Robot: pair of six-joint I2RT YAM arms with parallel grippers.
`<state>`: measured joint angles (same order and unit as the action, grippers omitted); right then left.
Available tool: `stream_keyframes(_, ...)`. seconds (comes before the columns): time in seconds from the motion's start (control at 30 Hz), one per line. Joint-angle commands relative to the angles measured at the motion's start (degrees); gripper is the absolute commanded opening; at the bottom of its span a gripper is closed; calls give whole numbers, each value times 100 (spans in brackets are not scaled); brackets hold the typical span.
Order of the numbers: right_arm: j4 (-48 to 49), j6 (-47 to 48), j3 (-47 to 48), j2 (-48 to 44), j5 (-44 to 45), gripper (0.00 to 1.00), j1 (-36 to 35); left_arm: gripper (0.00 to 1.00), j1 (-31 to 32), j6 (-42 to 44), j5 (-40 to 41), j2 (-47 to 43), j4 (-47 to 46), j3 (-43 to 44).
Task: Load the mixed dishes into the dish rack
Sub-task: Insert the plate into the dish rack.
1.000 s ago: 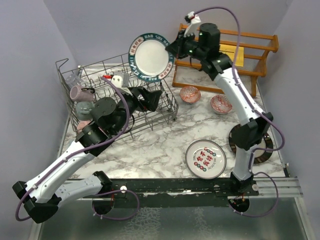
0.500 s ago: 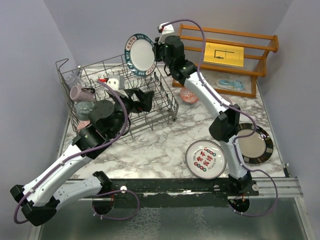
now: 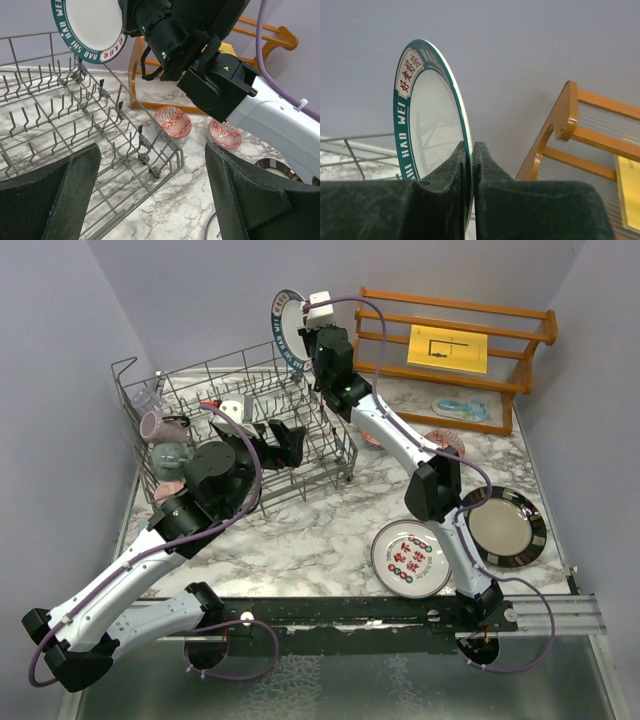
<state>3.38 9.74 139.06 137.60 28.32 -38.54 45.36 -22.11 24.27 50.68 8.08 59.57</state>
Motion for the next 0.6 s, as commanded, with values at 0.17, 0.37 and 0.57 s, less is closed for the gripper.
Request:
stream_keyframes(0.17,1226,707,-450,-41,520,1,-279,87,-35,62,183,-130,-49,-103)
stream_keyframes(0.37,1331,880,-719,-21,626,1,-427,87,-31,44,216,-244,-25,-171)
stream_keyframes(0.57,1550,1169,-1033,27,797,1,-533,87,-34,26,235,-353,-34,-226)
